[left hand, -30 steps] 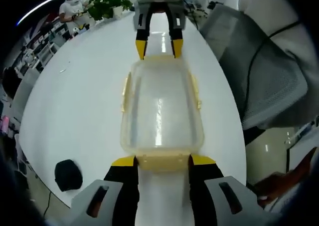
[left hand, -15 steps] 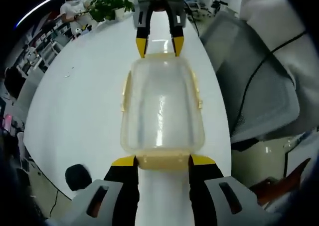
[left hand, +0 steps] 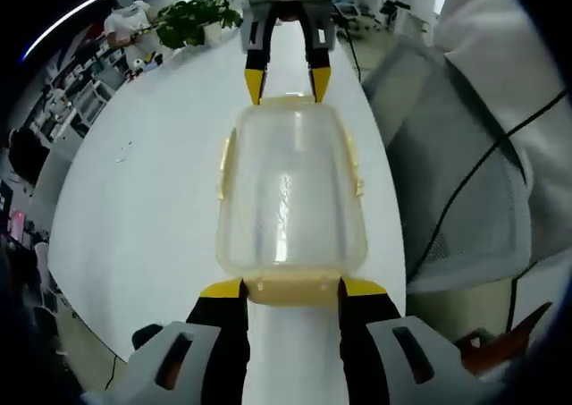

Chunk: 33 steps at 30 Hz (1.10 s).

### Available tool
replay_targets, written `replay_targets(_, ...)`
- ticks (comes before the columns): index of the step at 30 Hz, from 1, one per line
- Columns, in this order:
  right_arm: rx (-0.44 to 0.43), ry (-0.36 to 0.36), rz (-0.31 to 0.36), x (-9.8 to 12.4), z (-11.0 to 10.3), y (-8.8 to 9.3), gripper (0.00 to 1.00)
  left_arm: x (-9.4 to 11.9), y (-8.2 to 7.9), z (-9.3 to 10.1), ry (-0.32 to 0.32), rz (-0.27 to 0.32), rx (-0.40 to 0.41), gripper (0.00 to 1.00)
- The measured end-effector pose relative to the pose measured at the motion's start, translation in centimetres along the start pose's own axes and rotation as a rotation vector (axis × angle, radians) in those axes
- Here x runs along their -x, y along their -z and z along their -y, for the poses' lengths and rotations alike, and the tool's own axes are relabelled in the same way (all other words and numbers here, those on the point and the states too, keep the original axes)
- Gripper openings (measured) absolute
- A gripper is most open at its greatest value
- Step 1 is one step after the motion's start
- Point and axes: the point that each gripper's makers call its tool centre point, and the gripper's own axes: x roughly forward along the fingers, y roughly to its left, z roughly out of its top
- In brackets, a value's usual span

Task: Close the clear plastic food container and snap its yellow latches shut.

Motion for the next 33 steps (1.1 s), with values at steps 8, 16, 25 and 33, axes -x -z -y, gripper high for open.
replay_targets(8,-0.018,-0.005,-0.002,1.5,-0.7,2.5,0.36,-1.5,-2.6,0.2,0.014,-0.009,-0.02,0.37)
replay_targets(16,-0.022,0.009,-0.014,3.1,-0.7,5.2,0.36,-3.2,-5.4,0.1,0.018,-0.028,-0.025,0.37)
replay_targets(25,-0.044,0.005,-0.03,4.3,-1.0,8.7,0.36,-5.5,-8.3,0.0,0.029,-0.042,-0.04,0.37)
replay_targets(33,-0.043,0.013,-0.04,5.3,-1.0,10.9,0.36,-7.1,-10.1,-0.2,0.032,-0.038,-0.043,0.37)
